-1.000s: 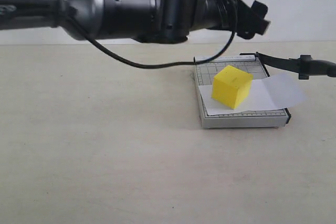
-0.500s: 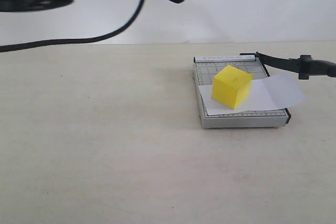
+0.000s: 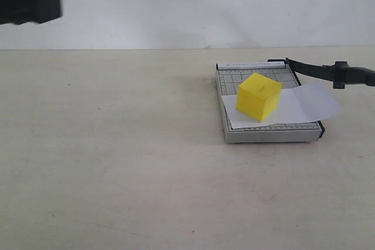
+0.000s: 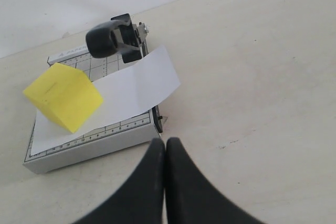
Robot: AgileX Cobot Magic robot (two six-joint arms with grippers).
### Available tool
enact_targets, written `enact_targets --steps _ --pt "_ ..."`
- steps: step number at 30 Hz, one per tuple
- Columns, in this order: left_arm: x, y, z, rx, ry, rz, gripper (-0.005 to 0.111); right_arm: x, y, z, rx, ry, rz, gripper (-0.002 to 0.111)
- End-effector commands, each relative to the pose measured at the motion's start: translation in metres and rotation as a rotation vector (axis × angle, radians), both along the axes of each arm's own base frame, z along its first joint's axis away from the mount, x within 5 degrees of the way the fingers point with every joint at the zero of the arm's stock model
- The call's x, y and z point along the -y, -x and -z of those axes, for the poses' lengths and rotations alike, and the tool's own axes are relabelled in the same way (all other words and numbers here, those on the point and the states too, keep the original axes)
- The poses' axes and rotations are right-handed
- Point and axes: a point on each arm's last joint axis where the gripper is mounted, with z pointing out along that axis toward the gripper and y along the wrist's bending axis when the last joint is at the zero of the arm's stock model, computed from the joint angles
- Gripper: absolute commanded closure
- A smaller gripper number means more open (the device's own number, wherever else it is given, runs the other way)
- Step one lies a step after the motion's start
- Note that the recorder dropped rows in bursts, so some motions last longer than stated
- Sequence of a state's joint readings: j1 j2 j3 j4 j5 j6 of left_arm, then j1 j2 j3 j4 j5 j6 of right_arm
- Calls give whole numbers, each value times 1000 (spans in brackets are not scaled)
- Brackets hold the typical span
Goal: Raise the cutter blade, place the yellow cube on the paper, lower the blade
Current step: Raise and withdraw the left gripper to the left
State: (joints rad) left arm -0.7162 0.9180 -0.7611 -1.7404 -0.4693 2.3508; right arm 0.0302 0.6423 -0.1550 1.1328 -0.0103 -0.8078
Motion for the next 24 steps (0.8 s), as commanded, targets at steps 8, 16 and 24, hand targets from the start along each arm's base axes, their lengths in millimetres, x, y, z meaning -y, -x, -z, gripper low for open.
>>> enact_targets --steps 8,16,24 --pt "-56 76 54 76 114 91 64 -1 1 1 -3 2 -10 108" --pt "-64 96 84 105 139 171 64 -3 1 2 -12 -5 -28 108" --pt "-54 102 111 33 175 299 64 -3 1 2 -14 -7 -32 108"
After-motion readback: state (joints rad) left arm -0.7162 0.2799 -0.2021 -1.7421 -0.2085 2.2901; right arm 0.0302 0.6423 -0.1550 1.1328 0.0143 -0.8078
